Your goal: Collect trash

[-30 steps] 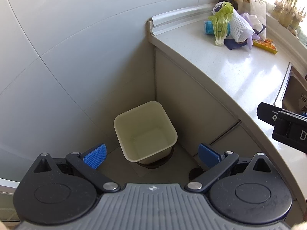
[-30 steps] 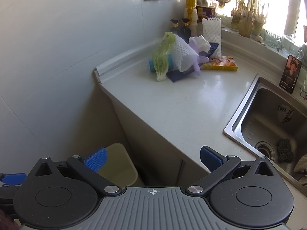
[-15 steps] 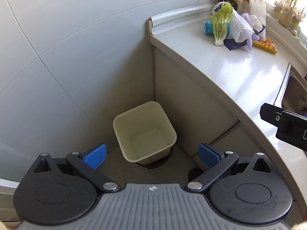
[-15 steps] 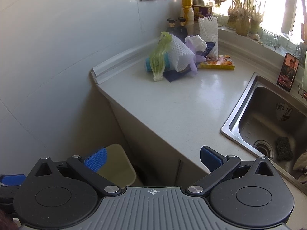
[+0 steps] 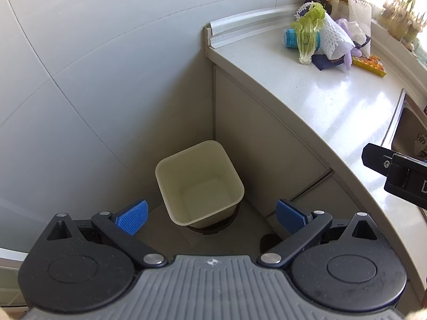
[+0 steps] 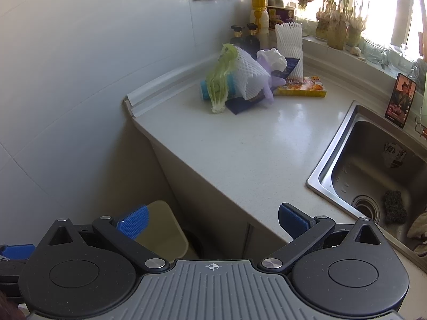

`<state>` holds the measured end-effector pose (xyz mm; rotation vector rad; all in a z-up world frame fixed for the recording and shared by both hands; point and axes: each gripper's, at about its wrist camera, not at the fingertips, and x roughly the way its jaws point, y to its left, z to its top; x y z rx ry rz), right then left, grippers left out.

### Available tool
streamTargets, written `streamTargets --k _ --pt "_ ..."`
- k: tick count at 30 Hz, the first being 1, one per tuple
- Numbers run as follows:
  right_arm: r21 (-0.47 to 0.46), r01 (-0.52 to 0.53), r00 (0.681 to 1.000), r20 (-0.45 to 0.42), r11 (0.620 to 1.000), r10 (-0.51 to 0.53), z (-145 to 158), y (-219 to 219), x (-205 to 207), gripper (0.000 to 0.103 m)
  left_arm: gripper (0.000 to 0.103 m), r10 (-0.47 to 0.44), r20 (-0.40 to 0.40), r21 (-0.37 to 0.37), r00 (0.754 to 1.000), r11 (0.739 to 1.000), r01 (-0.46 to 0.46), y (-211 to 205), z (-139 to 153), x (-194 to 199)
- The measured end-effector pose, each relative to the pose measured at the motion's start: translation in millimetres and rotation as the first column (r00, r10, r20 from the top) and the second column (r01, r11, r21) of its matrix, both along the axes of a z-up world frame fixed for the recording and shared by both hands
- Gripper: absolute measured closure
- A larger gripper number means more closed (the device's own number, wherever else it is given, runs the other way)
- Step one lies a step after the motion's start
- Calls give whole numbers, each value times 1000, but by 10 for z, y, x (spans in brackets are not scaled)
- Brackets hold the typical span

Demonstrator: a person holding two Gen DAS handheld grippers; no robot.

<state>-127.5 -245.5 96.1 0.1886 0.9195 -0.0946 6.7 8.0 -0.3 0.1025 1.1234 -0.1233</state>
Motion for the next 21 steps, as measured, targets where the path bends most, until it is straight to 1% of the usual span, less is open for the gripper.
streamTargets --k 21 --pt "2 12 1000 -20 1000 -12 -30 -49 92 0 1 -18 -22 1 1000 1000 18 -48 -48 95"
